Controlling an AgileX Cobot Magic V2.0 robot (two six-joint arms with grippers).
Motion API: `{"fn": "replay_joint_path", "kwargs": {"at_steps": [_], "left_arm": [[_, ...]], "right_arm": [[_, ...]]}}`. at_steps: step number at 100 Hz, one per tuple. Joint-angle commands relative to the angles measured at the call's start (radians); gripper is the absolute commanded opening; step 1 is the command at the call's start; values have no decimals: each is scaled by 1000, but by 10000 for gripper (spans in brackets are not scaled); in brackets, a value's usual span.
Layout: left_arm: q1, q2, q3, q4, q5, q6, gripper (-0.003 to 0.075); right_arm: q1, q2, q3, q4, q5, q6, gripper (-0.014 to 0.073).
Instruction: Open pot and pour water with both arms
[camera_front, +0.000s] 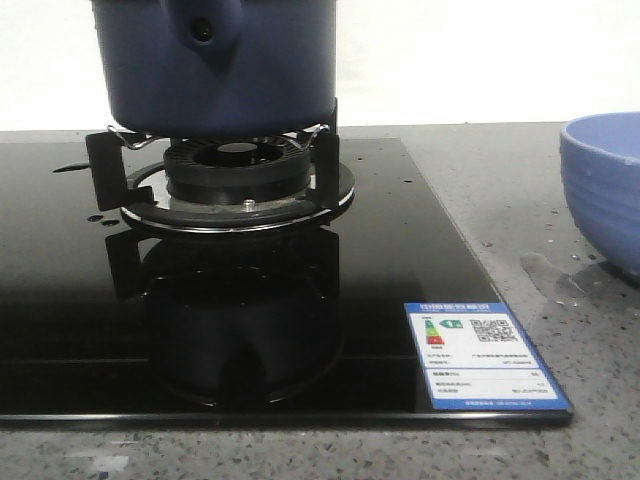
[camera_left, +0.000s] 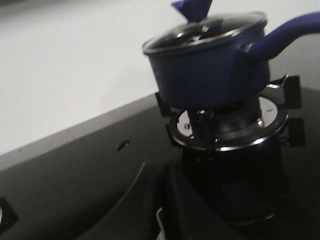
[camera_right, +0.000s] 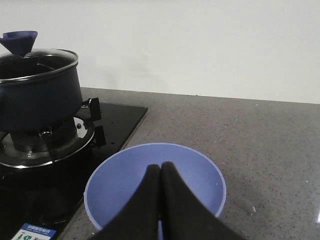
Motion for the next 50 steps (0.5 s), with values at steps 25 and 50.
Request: {"fn": "replay_joint_path", "kwargs": {"at_steps": [25, 50], "left_arm": [[263, 12, 159, -48, -123, -156, -20], [350, -74, 195, -25, 21, -151, -20]], "right_arm": [[2, 12, -21, 8, -85, -12, -64], [2, 12, -21, 8, -85, -12, -64]]}}
